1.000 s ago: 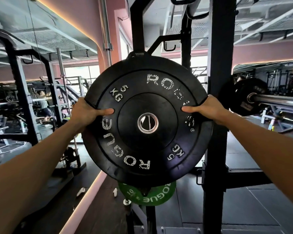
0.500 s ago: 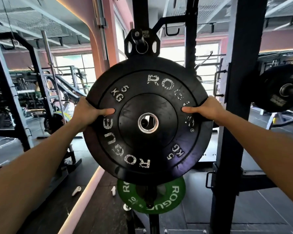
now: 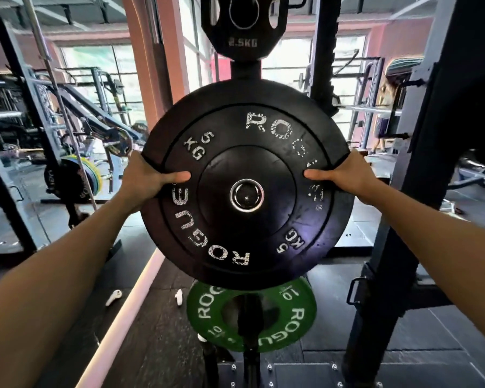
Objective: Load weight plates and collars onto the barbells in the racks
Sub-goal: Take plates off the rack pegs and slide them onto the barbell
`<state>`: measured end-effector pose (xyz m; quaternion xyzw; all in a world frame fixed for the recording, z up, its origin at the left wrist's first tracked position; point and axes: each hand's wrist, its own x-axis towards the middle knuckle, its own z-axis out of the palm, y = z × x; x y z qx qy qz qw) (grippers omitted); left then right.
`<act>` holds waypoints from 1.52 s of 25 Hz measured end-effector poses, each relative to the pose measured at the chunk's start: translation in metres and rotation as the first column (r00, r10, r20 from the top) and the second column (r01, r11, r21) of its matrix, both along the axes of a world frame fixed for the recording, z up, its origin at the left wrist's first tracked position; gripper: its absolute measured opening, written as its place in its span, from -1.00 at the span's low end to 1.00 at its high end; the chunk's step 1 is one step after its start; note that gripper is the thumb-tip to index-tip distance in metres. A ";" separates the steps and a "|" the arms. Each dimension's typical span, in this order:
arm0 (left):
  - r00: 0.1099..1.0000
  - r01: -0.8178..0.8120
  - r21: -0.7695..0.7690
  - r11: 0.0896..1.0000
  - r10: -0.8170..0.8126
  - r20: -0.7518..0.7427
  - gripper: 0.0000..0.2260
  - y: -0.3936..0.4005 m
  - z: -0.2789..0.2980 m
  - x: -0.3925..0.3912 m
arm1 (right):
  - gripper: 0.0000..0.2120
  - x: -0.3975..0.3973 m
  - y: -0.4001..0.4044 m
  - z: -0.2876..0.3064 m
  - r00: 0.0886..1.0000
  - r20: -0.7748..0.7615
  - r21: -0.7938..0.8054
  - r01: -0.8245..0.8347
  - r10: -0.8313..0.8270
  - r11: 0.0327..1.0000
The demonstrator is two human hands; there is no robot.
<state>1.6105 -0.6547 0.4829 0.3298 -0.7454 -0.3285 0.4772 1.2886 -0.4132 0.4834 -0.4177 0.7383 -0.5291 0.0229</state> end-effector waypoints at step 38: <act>0.819 -0.037 -0.055 0.998 0.062 0.570 -0.31 -0.005 0.005 -0.074 | -0.25 -0.041 -0.006 0.007 0.947 -0.322 0.429 0.148 -0.003 0.891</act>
